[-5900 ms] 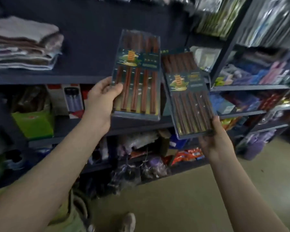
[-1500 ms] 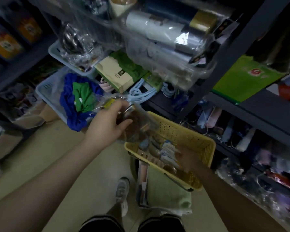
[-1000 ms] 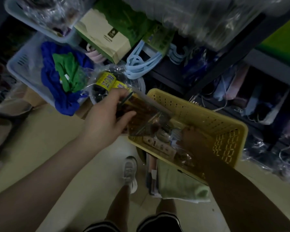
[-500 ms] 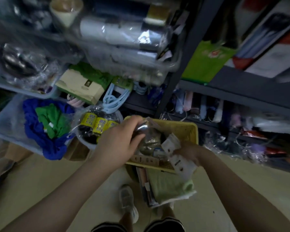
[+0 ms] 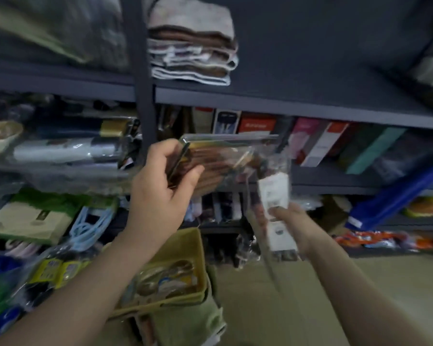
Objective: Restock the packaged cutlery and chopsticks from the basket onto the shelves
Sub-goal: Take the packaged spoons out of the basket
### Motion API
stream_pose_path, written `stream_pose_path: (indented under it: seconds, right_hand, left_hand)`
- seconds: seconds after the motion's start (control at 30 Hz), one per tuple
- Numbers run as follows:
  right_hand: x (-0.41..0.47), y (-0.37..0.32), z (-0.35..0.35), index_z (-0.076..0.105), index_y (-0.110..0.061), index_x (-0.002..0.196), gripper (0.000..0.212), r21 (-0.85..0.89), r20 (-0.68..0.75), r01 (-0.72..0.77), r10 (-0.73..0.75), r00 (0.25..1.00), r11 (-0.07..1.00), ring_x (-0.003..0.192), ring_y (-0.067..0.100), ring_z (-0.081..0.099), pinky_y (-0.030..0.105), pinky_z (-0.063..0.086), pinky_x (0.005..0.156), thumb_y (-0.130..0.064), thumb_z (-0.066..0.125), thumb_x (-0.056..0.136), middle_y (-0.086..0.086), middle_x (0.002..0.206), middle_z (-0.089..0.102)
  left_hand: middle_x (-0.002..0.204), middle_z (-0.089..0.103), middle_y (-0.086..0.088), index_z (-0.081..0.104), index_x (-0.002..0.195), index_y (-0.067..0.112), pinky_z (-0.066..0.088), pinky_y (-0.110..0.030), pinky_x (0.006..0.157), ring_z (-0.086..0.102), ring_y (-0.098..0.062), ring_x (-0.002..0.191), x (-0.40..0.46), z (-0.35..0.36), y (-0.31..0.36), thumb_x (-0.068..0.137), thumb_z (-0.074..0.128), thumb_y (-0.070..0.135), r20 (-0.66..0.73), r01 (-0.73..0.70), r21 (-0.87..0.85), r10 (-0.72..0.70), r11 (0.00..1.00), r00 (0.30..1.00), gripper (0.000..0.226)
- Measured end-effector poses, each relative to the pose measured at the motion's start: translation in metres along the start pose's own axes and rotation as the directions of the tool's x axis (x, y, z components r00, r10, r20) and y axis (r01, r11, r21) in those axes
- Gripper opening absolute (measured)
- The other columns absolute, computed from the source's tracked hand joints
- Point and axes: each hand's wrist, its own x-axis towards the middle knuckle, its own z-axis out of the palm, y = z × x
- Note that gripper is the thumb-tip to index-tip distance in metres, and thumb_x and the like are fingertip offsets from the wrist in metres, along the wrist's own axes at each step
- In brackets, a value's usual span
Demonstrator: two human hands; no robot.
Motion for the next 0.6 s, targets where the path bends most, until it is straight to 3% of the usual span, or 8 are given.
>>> stream_pose_path:
  seconds: [0.13, 0.27, 0.37, 0.43, 0.53, 0.6]
  right_hand:
    - [0.030, 0.005, -0.012, 0.048, -0.003, 0.103, 0.013, 0.204, 0.292, -0.082, 0.019, 0.956, 0.976, 0.049, 0.016, 0.055, 0.025, 0.047, 0.047, -0.001, 0.040, 0.093, 0.005, 0.061, 0.061]
    - [0.048, 0.001, -0.051, 0.047, -0.005, 0.109, 0.018, 0.247, 0.379, -0.089, -0.011, 0.925, 0.965, 0.049, 0.016, 0.057, 0.025, 0.049, 0.048, 0.000, 0.042, 0.093, 0.005, 0.063, 0.064]
    - [0.051, -0.025, -0.097, 0.051, -0.012, 0.114, 0.019, 0.110, 0.277, 0.105, -0.132, 0.952, 0.988, 0.049, 0.010, 0.061, 0.024, 0.051, 0.048, -0.011, 0.047, 0.095, -0.004, 0.063, 0.069]
    - [0.053, -0.054, -0.126, 0.048, -0.016, 0.121, 0.026, -0.067, 0.193, 0.326, -0.309, 0.931, 0.943, 0.059, 0.005, 0.065, 0.023, 0.051, 0.053, -0.016, 0.048, 0.095, -0.007, 0.081, 0.071]
    - [0.059, -0.104, -0.162, 0.049, -0.020, 0.123, 0.029, -0.278, 0.048, 0.541, -0.551, 0.833, 0.793, 0.073, 0.009, 0.062, 0.015, 0.047, 0.058, -0.014, 0.048, 0.094, -0.007, 0.088, 0.063]
    - [0.069, -0.136, -0.181, 0.047, -0.020, 0.131, 0.039, -0.449, 0.014, 0.605, -0.671, 0.741, 0.658, 0.093, 0.018, 0.058, 0.025, 0.046, 0.075, -0.013, 0.048, 0.093, -0.002, 0.102, 0.064]
  left_hand:
    - [0.101, 0.052, 0.002, 0.041, 0.110, 0.016, 0.044, -0.017, 0.073, 0.052, -0.004, 0.088, 0.005, 0.053, 0.020, 0.085, 0.058, 0.025, -0.094, 0.084, 0.012, -0.083, 0.996, 0.992, 0.031]
    - [0.101, 0.052, 0.002, 0.043, 0.111, 0.014, 0.038, 0.001, 0.069, 0.048, 0.004, 0.087, 0.004, 0.084, 0.038, 0.085, 0.060, 0.018, -0.152, 0.114, 0.077, -0.101, 0.990, 0.983, 0.032]
    - [0.100, 0.051, 0.001, 0.046, 0.112, 0.006, 0.035, 0.006, 0.067, 0.046, 0.005, 0.088, 0.006, 0.107, 0.053, 0.084, 0.061, 0.013, -0.218, 0.127, 0.107, -0.101, 0.986, 0.971, 0.032]
    - [0.098, 0.052, 0.008, 0.046, 0.111, 0.010, 0.036, 0.006, 0.067, 0.047, 0.005, 0.087, 0.013, 0.122, 0.064, 0.084, 0.061, 0.014, -0.241, 0.136, 0.091, -0.110, 0.987, 0.964, 0.032]
    - [0.095, 0.054, 0.018, 0.046, 0.106, 0.024, 0.040, 0.002, 0.070, 0.054, 0.004, 0.087, 0.027, 0.140, 0.083, 0.083, 0.063, 0.017, -0.210, 0.179, 0.024, -0.170, 0.983, 0.963, 0.029]
    - [0.094, 0.056, 0.027, 0.046, 0.099, 0.035, 0.040, 0.001, 0.073, 0.055, 0.012, 0.087, 0.038, 0.146, 0.096, 0.082, 0.064, 0.017, -0.183, 0.169, -0.017, -0.169, 0.986, 0.968, 0.031]
